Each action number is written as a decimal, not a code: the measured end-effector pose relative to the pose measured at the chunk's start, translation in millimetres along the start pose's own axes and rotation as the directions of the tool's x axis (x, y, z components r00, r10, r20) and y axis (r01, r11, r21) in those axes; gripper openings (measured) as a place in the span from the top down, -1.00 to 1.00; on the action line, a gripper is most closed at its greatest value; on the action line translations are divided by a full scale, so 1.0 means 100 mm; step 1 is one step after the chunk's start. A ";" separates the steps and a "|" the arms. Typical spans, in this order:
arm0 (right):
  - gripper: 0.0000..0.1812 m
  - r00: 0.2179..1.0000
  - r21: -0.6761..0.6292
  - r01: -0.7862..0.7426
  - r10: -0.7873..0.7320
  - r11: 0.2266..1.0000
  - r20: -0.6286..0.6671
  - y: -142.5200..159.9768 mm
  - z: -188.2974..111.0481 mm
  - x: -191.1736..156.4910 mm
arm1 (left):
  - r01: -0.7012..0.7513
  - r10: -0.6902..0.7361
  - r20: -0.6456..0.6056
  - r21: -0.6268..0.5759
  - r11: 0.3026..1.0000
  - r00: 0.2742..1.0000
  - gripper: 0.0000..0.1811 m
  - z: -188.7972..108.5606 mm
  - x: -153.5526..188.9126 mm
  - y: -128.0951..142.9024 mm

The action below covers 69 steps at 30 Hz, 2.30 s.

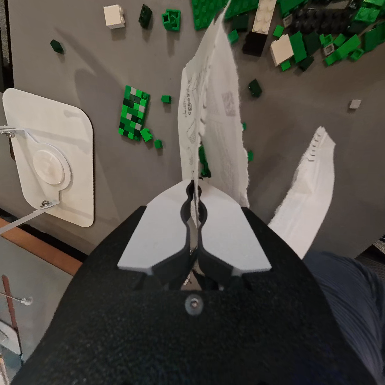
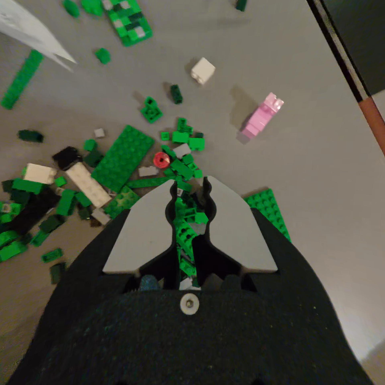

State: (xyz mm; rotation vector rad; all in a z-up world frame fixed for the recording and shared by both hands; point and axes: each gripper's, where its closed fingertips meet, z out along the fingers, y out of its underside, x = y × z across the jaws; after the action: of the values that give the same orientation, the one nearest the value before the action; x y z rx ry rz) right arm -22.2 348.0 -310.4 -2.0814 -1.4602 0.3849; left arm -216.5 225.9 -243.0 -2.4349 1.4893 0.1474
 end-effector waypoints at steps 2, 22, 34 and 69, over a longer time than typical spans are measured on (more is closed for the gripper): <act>0.74 0.999 -0.024 -0.014 0.013 1.000 -0.047 0.07 0.04 0.09 | -0.004 0.004 -0.004 -0.014 1.000 1.000 1.00 0.03 0.01 -0.01; 0.81 0.986 -0.080 -0.109 0.118 0.991 0.115 0.39 -0.26 0.01 | 0.012 -0.011 0.008 -0.060 0.998 1.000 1.00 0.09 -0.03 0.02; 0.82 0.966 0.029 -0.259 0.258 0.966 0.019 0.28 0.07 0.33 | -0.002 0.002 0.006 -0.053 0.999 1.000 1.00 0.08 -0.01 0.00; 0.92 0.973 0.704 0.115 -0.222 0.701 0.063 -1.54 -1.09 -1.23 | -0.034 0.028 0.138 0.045 0.998 0.990 1.00 -0.05 -0.17 -0.24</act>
State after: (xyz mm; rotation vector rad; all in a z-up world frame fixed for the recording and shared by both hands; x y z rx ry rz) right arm -127.3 241.5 -142.3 -1.3126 -1.2886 0.8774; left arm -203.3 249.1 -229.6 -2.3150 1.4543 0.2781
